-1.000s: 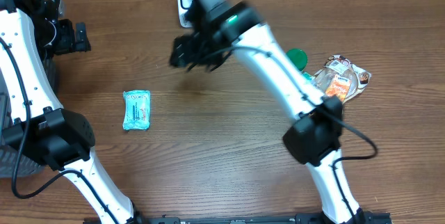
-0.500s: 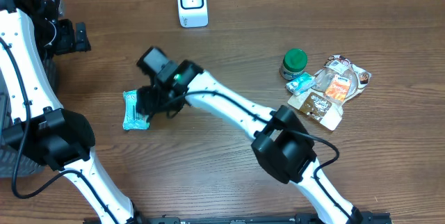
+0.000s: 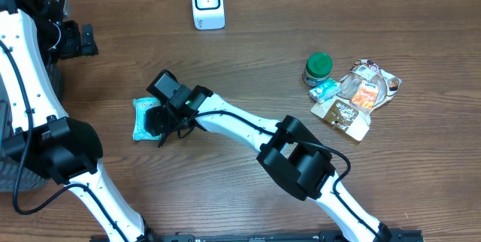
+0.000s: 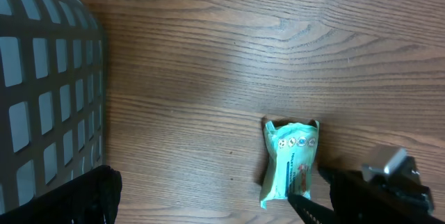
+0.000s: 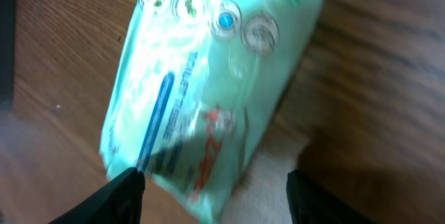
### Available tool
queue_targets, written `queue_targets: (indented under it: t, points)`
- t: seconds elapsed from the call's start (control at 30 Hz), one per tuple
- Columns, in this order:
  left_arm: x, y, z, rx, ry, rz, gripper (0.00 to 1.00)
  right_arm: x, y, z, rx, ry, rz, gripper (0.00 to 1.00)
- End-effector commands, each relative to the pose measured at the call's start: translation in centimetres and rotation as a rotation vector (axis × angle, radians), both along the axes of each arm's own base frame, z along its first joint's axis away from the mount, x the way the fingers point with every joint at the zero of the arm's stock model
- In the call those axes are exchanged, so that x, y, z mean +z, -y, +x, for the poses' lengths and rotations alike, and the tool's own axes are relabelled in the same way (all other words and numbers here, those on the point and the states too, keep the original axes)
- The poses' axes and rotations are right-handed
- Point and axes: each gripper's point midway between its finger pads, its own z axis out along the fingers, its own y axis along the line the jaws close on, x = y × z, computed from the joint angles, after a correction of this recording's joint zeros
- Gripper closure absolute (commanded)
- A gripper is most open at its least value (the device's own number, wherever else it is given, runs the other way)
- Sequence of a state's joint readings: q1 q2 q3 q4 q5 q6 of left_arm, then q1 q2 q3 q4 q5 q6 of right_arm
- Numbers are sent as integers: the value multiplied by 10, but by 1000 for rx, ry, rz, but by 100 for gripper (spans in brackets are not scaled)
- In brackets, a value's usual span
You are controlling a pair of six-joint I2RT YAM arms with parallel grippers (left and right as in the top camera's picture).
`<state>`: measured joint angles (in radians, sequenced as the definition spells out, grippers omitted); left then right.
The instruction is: Scan the item barcode
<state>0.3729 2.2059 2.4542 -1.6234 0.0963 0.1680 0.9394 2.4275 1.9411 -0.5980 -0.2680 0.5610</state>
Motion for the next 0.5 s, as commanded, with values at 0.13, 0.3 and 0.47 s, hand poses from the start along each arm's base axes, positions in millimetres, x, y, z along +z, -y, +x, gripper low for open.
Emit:
queue_targets:
  t: [0.13, 0.3, 0.47]
  points:
    - [12, 3, 2, -16, 36, 11, 0, -29, -7, -11, 110, 98, -60, 50]
    - [12, 3, 2, -16, 36, 11, 0, -39, 5, -24, 117, 66, -134, 77]
    - [12, 3, 2, -16, 36, 11, 1, -47, 32, -21, 85, 47, -248, 94]
